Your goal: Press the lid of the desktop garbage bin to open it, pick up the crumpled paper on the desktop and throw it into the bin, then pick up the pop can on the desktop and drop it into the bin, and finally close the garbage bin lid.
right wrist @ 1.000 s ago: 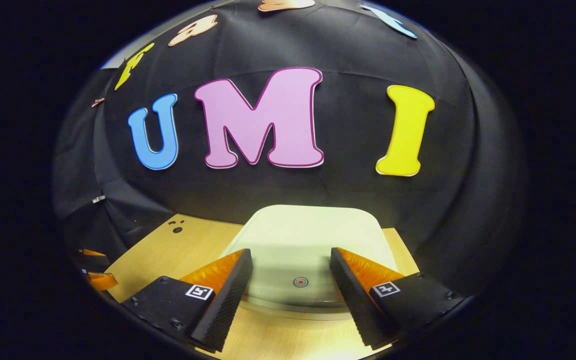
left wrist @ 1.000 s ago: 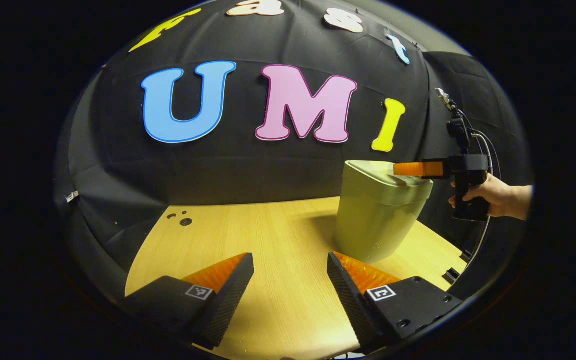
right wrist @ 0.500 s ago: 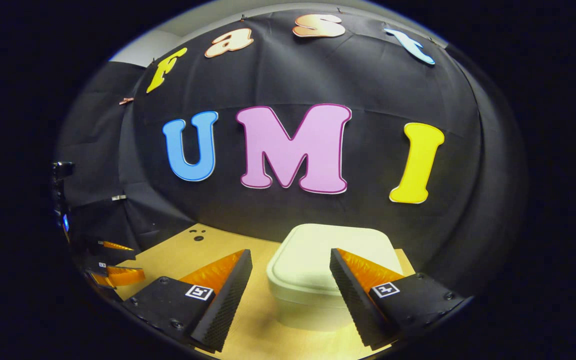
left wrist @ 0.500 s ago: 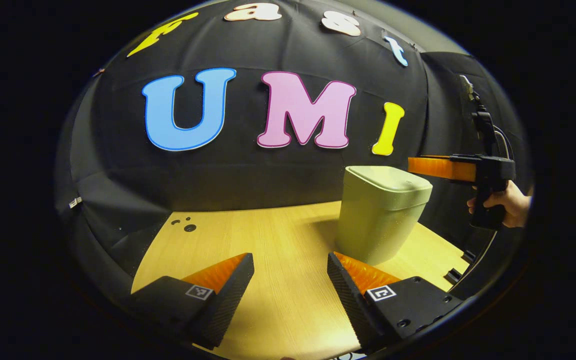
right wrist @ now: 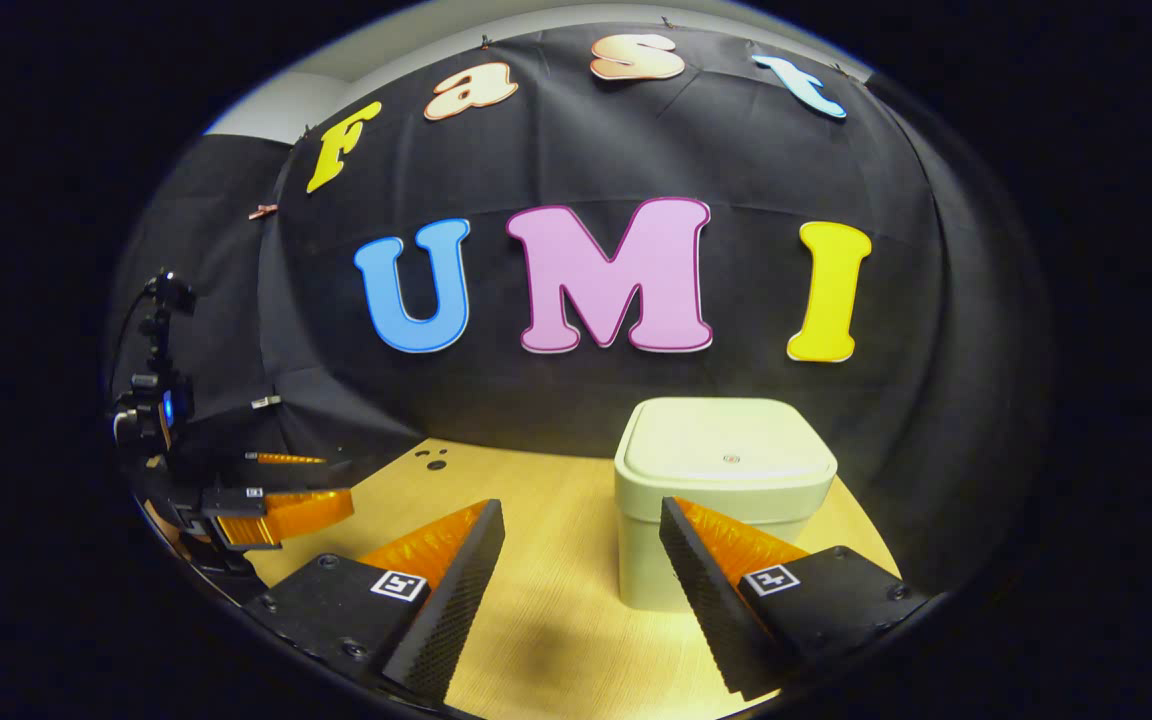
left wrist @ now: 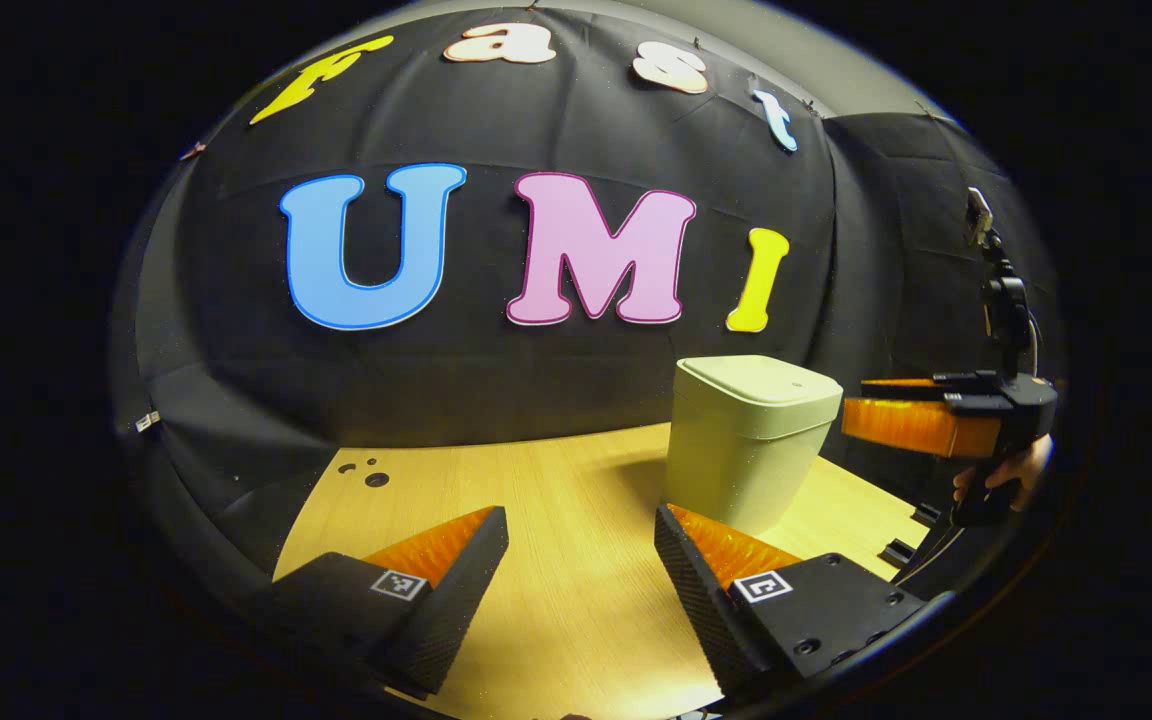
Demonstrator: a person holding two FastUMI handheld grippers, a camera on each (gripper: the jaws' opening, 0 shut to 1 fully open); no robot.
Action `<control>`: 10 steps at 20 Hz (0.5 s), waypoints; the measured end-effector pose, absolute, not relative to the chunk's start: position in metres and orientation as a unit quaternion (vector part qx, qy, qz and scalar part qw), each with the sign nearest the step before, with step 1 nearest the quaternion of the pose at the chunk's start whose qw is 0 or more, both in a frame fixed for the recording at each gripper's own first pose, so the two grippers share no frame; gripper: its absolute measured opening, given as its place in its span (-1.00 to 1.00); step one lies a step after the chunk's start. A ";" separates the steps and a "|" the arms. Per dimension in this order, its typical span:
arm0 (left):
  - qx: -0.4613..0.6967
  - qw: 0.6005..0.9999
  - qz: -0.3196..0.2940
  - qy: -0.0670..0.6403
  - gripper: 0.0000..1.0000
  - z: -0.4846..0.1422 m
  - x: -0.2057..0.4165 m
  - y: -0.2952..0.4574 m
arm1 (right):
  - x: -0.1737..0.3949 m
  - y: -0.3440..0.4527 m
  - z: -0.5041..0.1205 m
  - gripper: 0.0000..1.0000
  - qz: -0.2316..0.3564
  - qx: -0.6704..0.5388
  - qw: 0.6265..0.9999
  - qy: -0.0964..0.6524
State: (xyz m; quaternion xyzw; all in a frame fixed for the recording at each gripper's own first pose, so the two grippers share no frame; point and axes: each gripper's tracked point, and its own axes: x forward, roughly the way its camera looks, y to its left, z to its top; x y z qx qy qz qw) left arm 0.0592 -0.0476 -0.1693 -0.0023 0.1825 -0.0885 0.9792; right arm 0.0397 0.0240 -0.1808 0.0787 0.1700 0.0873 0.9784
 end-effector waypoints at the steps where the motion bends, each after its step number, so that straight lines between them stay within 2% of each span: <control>1: -0.004 0.979 -0.088 0.181 0.91 -0.168 0.058 -0.047 | 0.029 0.031 -0.192 0.97 0.088 0.080 0.977 0.175; 6: -0.013 0.980 -0.072 0.183 0.92 -0.168 0.057 -0.041 | 0.021 0.038 -0.195 0.97 0.098 0.084 0.975 0.181; 7: -0.015 0.981 -0.070 0.183 0.97 -0.168 0.056 -0.040 | 0.020 0.038 -0.193 0.97 0.100 0.084 0.975 0.180; 10: -0.015 0.981 -0.056 0.184 0.92 -0.167 0.054 -0.037 | 0.017 0.039 -0.196 0.97 0.107 0.087 0.973 0.184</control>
